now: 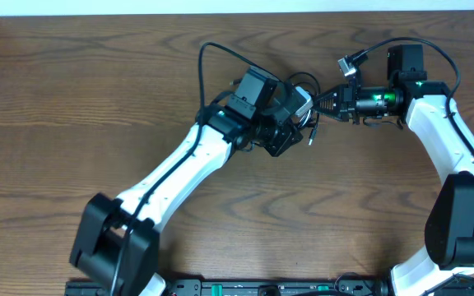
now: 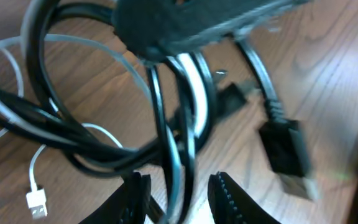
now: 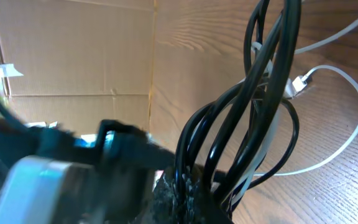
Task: Untangle cables
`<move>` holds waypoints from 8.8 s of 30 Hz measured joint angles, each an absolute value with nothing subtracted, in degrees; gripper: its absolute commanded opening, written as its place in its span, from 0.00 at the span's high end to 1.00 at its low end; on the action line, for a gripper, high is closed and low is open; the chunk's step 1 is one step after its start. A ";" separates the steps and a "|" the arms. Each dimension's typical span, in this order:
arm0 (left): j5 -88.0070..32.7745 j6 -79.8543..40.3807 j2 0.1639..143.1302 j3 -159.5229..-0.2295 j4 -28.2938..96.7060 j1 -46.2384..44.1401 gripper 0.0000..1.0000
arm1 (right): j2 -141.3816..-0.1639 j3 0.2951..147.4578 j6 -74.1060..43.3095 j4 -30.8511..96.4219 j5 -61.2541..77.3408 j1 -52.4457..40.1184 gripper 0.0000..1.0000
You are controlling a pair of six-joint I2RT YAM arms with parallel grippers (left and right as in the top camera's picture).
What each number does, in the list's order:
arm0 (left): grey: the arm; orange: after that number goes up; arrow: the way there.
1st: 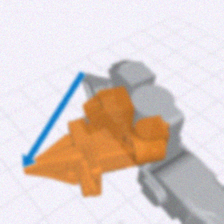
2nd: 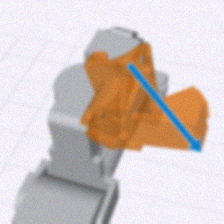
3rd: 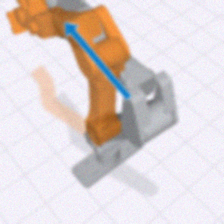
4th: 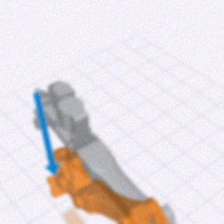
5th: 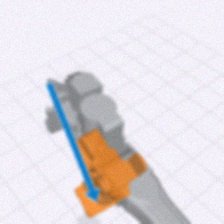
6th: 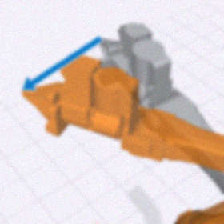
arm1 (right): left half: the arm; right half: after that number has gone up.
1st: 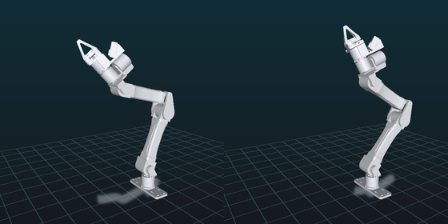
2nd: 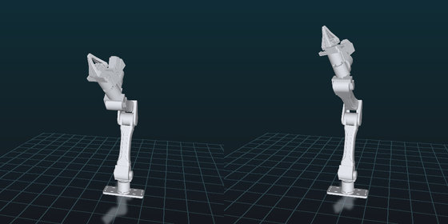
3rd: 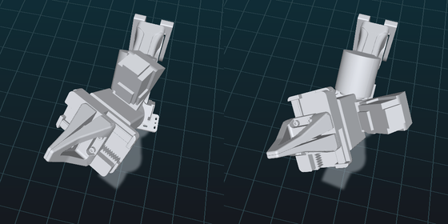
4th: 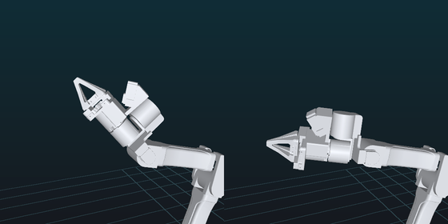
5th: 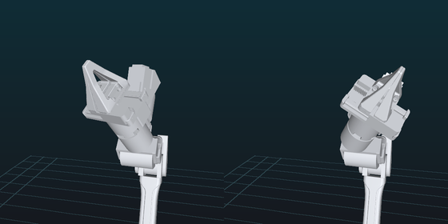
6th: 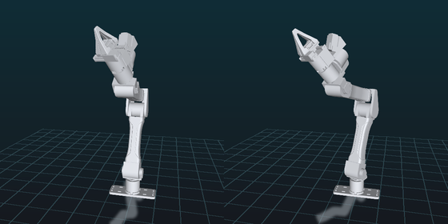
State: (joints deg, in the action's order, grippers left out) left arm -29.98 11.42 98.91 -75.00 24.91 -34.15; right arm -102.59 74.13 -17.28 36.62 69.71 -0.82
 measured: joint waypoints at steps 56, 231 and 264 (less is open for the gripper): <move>-31.64 -8.01 80.90 -74.96 23.38 -28.53 0.93 | -102.41 74.39 -5.10 44.64 51.27 2.72 0.41; -29.21 -21.10 76.95 -73.80 45.06 1.13 0.39 | -97.12 75.96 11.46 65.23 41.76 -15.03 0.99; -49.65 -5.67 79.02 -73.87 40.14 -14.48 0.46 | -97.12 75.40 30.15 37.82 85.25 -13.34 0.99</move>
State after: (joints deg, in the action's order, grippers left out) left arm -49.65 -5.67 79.02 -73.87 40.14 -14.48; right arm -97.12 75.40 30.15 37.82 85.25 -13.34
